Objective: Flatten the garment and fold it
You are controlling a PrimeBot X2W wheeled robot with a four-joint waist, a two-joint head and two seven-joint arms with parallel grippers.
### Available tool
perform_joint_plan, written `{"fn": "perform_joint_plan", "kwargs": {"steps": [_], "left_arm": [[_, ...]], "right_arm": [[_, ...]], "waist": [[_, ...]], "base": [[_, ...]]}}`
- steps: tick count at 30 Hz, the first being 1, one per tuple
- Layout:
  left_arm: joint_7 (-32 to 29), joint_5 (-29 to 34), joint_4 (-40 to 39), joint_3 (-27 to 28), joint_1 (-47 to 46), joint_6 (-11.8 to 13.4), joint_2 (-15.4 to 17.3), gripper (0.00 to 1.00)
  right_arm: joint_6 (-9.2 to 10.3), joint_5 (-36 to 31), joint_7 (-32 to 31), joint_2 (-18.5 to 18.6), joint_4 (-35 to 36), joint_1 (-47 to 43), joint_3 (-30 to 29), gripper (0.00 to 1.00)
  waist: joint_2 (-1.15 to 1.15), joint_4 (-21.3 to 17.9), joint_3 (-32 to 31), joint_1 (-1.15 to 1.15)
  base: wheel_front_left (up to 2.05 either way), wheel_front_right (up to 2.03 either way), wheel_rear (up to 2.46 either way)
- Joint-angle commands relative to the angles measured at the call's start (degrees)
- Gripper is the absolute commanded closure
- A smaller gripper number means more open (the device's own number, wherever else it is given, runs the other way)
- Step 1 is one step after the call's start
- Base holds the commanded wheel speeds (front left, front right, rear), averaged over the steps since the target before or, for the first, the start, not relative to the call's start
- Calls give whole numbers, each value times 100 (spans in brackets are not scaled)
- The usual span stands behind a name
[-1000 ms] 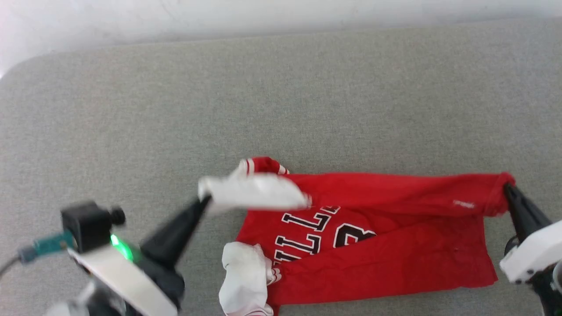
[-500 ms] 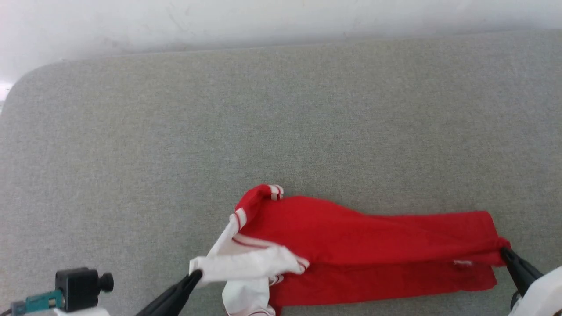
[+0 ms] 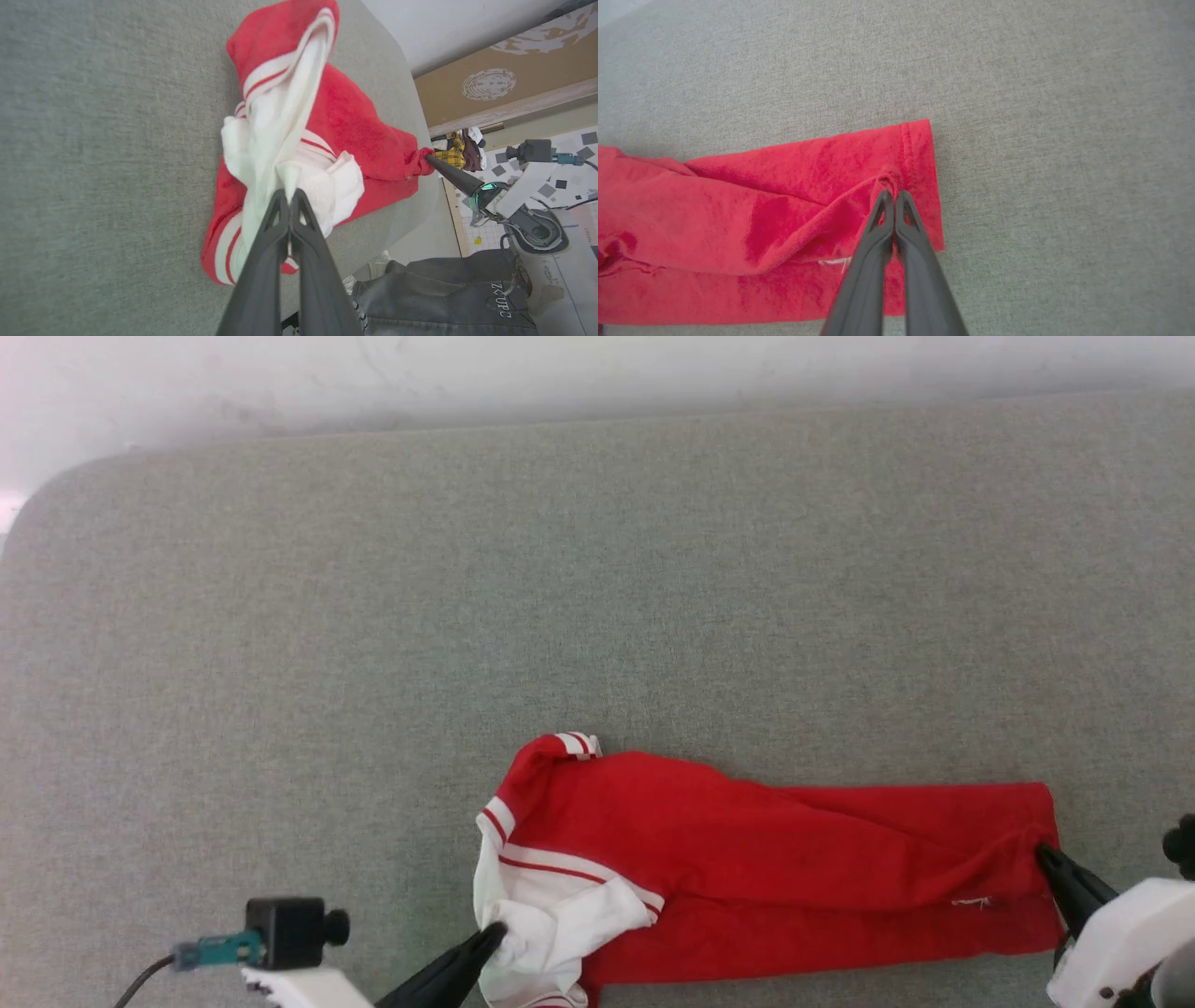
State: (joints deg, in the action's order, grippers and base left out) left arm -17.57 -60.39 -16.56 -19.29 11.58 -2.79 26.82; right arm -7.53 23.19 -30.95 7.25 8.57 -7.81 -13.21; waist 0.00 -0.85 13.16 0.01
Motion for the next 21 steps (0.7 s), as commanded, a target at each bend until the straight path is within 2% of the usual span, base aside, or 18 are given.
{"fn": "perform_joint_plan", "kwargs": {"steps": [1,10,11,12,13,14,21], "left_arm": [[12,53,110,-46,-161,-64,-55,100],[68,217,1152,-219,-745,-145,-288,100],[114,253,1223,-218,-784,-152,-305,83],[171,292,1282,-217,-814,-158,-323,56],[233,326,1330,-210,-836,-162,-343,20],[286,352,1362,-203,-850,-165,-359,0],[833,528,1071,0,-687,-117,-407,0]], "right_arm": [[4,-36,58,0,-35,100,34,100],[4,-135,158,-27,-471,304,174,100],[4,-142,167,-38,-515,316,176,81],[4,-142,167,-49,-557,324,176,63],[4,-145,166,-58,-587,330,175,34],[4,-150,168,-66,-605,334,169,0],[4,29,180,-92,-228,141,52,0]], "waist": [[0,-7,55,-1],[0,-47,162,-1],[0,-52,161,-1],[0,-54,158,-1],[0,-56,155,-1],[0,-58,148,-1],[0,-41,18,-1]], "base": [[0,0,0],[0,0,0],[0,0,0],[0,0,0],[0,0,0],[0,0,0],[0,0,0]]}}
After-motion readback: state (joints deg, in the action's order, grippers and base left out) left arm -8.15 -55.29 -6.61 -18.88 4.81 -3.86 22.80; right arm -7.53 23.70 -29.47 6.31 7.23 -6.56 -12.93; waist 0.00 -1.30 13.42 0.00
